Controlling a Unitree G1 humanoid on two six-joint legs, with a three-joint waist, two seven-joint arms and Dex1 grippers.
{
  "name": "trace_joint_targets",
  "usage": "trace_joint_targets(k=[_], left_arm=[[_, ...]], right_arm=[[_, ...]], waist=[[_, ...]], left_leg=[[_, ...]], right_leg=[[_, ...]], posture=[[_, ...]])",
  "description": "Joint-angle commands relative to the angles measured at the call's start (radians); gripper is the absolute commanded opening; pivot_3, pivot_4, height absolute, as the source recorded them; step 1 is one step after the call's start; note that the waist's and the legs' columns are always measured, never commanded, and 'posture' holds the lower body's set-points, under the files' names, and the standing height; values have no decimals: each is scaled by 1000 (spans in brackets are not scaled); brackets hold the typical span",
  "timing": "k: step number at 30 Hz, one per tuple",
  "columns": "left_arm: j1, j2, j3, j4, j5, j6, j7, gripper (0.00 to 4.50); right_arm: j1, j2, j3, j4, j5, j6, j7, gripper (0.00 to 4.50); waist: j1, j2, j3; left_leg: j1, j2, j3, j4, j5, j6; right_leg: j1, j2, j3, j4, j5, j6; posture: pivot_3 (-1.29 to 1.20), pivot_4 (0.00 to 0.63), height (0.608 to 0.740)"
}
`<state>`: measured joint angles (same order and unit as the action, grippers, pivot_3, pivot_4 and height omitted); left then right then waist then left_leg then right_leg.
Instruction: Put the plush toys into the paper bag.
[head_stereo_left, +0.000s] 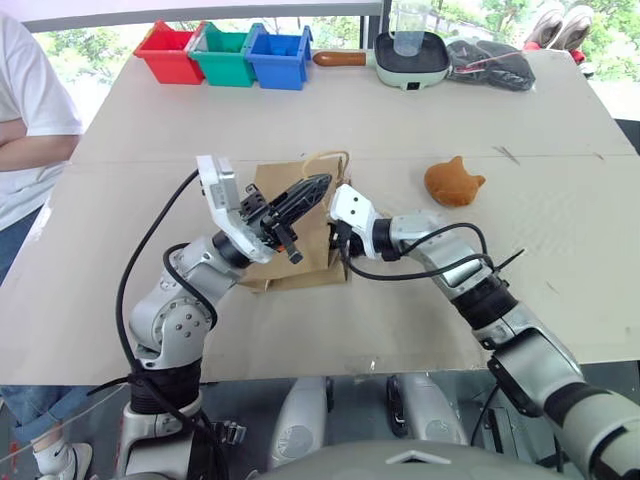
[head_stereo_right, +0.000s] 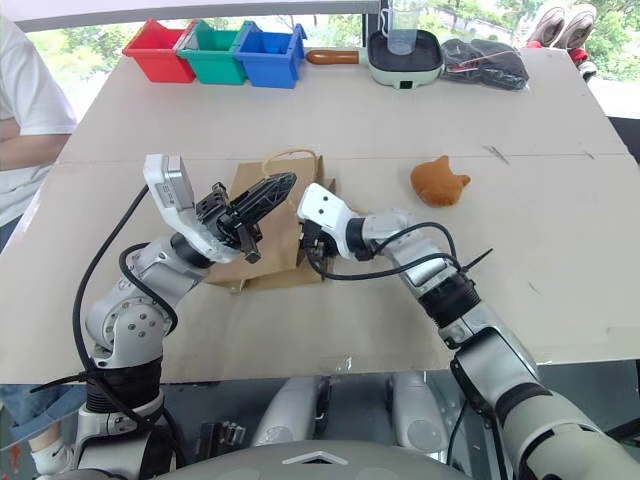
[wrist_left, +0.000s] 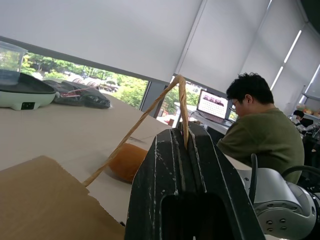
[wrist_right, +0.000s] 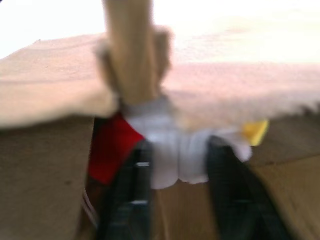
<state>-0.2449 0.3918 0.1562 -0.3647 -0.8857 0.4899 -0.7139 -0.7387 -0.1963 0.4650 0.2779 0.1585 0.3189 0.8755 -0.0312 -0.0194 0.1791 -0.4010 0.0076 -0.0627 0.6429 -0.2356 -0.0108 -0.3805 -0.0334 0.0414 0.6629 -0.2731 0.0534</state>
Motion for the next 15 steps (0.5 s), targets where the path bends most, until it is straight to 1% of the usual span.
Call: trace_joint_targets(k=[1,5,8,9,11,13,15], left_arm=[[1,-5,21,-46,3,-38,4,0],[-26,-28,19,-40,-7,-52,20,0],[-42,-42,34,-35,-34,-50,32,0],[-44,-44,38,-35,-42,-48,35,0],[-65,-51,46,-36,-68,-41,44,0],[-91,-63,57,-42,-109,-27,68,0],[-127,-75,63,-51,-157,-5,106,0]], right_arm=[[19,-86,-100,-124,40,28,45,2900],[94,-255,-308,-371,152,196,25,2900],[108,-345,-404,-425,159,262,-19,2900],[110,-361,-416,-429,155,271,-32,2900],[92,-405,-407,-335,68,276,-94,2900],[71,-432,-361,-225,-25,283,-149,2900],[35,-418,-298,-94,-91,302,-179,2900]], waist=[[5,0,0],[20,1,0],[17,1,0],[14,0,0],[8,1,0],[7,0,0],[9,0,0]], left_leg=[[0,0,0,0,0,0],[-1,0,-1,0,0,0],[-1,-1,0,0,0,0],[0,-1,0,0,0,0],[1,0,1,0,0,0],[1,0,3,0,0,0],[1,0,5,0,0,0]], right_leg=[[0,-1,0,0,0,0],[0,-1,0,-1,0,0],[0,-1,0,0,0,0],[0,-1,0,0,0,0],[1,0,1,0,0,0],[0,0,1,0,0,0],[0,0,1,0,0,0]], posture=[[0,150,740],[0,150,740],[0,150,740],[0,150,740],[0,150,740],[0,150,740],[0,150,740]])
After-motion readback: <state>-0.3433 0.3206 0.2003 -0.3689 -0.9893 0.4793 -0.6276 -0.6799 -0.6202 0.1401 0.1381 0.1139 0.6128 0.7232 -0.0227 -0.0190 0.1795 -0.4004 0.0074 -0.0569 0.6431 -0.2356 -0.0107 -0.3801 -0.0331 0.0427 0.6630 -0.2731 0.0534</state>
